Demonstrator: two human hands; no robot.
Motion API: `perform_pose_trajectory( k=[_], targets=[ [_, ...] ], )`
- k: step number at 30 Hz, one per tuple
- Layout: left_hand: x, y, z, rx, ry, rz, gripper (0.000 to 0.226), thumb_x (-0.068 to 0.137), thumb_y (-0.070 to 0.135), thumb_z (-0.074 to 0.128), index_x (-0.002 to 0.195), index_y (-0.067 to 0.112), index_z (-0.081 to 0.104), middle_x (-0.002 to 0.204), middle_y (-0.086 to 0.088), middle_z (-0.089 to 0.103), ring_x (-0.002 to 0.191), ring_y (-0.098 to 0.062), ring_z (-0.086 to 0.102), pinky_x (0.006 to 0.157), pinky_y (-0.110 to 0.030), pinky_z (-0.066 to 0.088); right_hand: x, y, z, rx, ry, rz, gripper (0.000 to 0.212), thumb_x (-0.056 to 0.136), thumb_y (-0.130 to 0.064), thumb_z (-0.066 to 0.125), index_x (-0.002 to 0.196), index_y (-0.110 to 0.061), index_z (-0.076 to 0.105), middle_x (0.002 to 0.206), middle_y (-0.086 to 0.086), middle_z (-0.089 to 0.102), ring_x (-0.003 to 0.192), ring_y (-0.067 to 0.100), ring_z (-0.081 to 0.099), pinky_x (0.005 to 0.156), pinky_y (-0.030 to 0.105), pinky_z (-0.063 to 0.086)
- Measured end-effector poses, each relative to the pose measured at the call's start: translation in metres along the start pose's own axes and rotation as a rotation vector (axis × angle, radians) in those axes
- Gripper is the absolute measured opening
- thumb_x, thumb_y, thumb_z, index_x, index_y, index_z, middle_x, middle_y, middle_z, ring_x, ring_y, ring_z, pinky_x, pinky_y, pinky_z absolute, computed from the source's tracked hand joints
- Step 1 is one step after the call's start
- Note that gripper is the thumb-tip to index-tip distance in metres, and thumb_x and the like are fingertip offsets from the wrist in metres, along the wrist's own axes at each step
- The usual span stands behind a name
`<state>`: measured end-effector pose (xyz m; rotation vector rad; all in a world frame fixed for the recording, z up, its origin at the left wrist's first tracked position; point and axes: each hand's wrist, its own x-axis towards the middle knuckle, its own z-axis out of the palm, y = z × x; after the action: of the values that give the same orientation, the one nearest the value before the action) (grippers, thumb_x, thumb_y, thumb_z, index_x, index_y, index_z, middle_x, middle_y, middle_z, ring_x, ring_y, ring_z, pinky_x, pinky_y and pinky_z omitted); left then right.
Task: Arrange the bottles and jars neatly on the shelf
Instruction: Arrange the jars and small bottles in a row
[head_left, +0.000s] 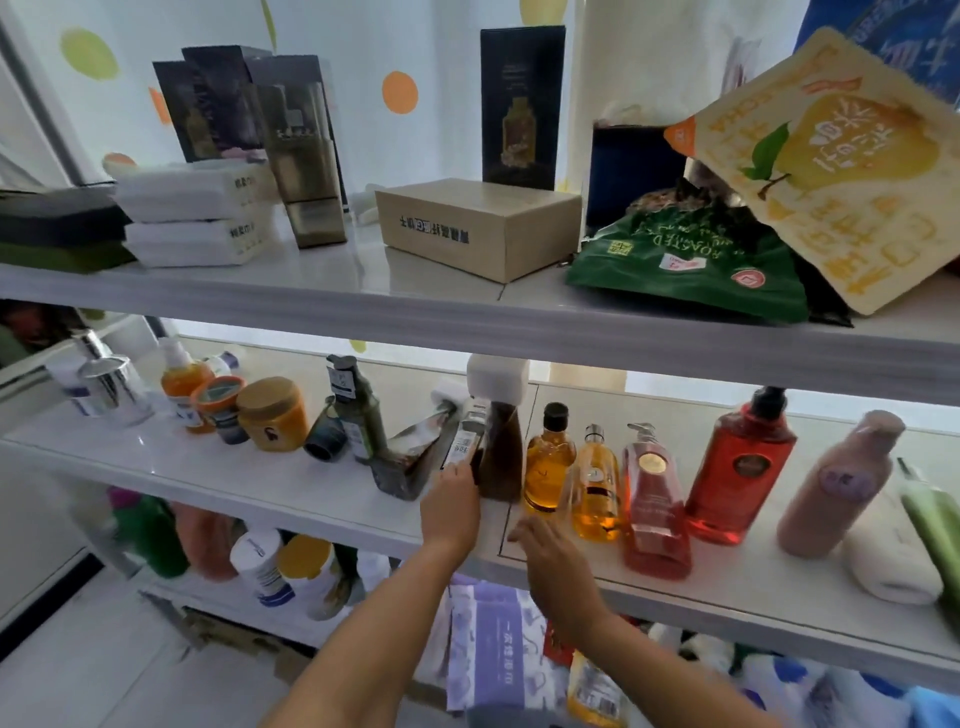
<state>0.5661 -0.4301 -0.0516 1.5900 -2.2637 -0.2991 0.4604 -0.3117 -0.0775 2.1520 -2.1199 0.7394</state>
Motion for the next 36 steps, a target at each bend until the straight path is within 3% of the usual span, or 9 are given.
perform_pose_trajectory(
  k=[4,10,13,16,19,25,30,33,36],
  targets=[
    [0.028,-0.028,0.001,0.09,0.011,0.161,0.035,0.095,0.024,0.052,0.128,0.013,0.048,0.13,-0.01,0.048,0.119,-0.025,0.048,0.091,-0.031,0.046,0.025,-0.041,0.04,0.162,0.0,0.221,0.046,0.086,0.004,0.056,0.13,-0.009,0.052,0.132,0.008,0.054,0.123,0.021,0.052,0.105,0.029,0.042],
    [0.046,-0.047,0.0,0.073,-0.21,0.292,0.058,0.096,0.035,0.049,0.148,0.024,0.026,0.147,-0.019,0.029,0.126,-0.034,0.044,0.092,-0.041,0.046,0.086,-0.072,0.043,0.445,0.234,0.749,0.04,0.094,-0.009,0.047,0.133,-0.008,0.04,0.133,0.011,0.049,0.121,0.022,0.05,0.097,0.026,0.04],
    [0.047,-0.048,-0.001,0.091,-0.279,0.287,0.059,0.098,0.034,0.046,0.15,0.025,0.02,0.152,-0.026,0.018,0.128,-0.038,0.045,0.093,-0.043,0.047,0.103,-0.076,0.043,0.467,0.286,0.893,0.04,0.092,-0.011,0.052,0.129,-0.006,0.037,0.127,0.015,0.051,0.115,0.026,0.053,0.086,0.026,0.041],
    [0.048,-0.046,-0.006,0.09,-0.305,0.266,0.056,0.097,0.032,0.048,0.147,0.021,0.024,0.148,-0.03,0.025,0.122,-0.039,0.051,0.09,-0.044,0.049,0.115,-0.078,0.043,0.494,0.306,1.021,0.046,0.091,-0.012,0.056,0.129,-0.005,0.032,0.13,0.018,0.049,0.117,0.031,0.053,0.092,0.034,0.044],
    [0.049,-0.044,-0.011,0.056,-0.336,0.19,0.057,0.095,0.028,0.052,0.142,0.012,0.025,0.142,-0.028,0.036,0.118,-0.038,0.053,0.086,-0.044,0.05,0.12,-0.081,0.043,0.475,0.29,1.071,0.052,0.091,-0.01,0.055,0.133,-0.005,0.027,0.133,0.02,0.046,0.12,0.035,0.051,0.094,0.04,0.044],
    [0.06,-0.043,-0.017,-0.048,-0.502,0.03,0.096,0.09,0.042,0.059,0.15,0.002,-0.005,0.143,-0.024,0.039,0.128,-0.035,0.046,0.096,-0.044,0.045,0.122,-0.081,0.04,0.476,0.238,1.156,0.047,0.093,-0.014,0.053,0.132,-0.004,0.029,0.137,0.02,0.045,0.123,0.037,0.049,0.098,0.041,0.042],
    [0.054,-0.041,-0.028,-0.191,-0.499,-0.108,0.09,0.084,0.035,0.068,0.145,-0.005,0.015,0.142,-0.021,0.043,0.128,-0.033,0.048,0.099,-0.039,0.044,0.122,-0.082,0.034,0.502,0.202,1.212,0.051,0.092,-0.019,0.055,0.134,-0.002,0.03,0.135,0.02,0.048,0.122,0.037,0.05,0.097,0.039,0.043],
    [0.048,-0.042,-0.034,-0.232,-0.459,-0.162,0.078,0.083,0.031,0.066,0.14,-0.004,0.027,0.136,-0.018,0.05,0.125,-0.032,0.051,0.097,-0.037,0.045,0.123,-0.079,0.037,0.518,0.085,1.215,0.041,0.095,-0.029,0.049,0.125,0.0,0.049,0.125,0.021,0.058,0.115,0.035,0.055,0.092,0.035,0.044],
    [0.039,-0.045,-0.041,-0.274,-0.412,-0.178,0.06,0.087,0.032,0.061,0.132,0.0,0.038,0.129,-0.017,0.056,0.12,-0.033,0.055,0.094,-0.037,0.047,0.126,-0.085,0.039,0.704,0.038,1.188,0.051,0.096,-0.042,0.042,0.111,0.002,0.063,0.112,0.021,0.065,0.104,0.033,0.06,0.086,0.034,0.045]
  ],
)
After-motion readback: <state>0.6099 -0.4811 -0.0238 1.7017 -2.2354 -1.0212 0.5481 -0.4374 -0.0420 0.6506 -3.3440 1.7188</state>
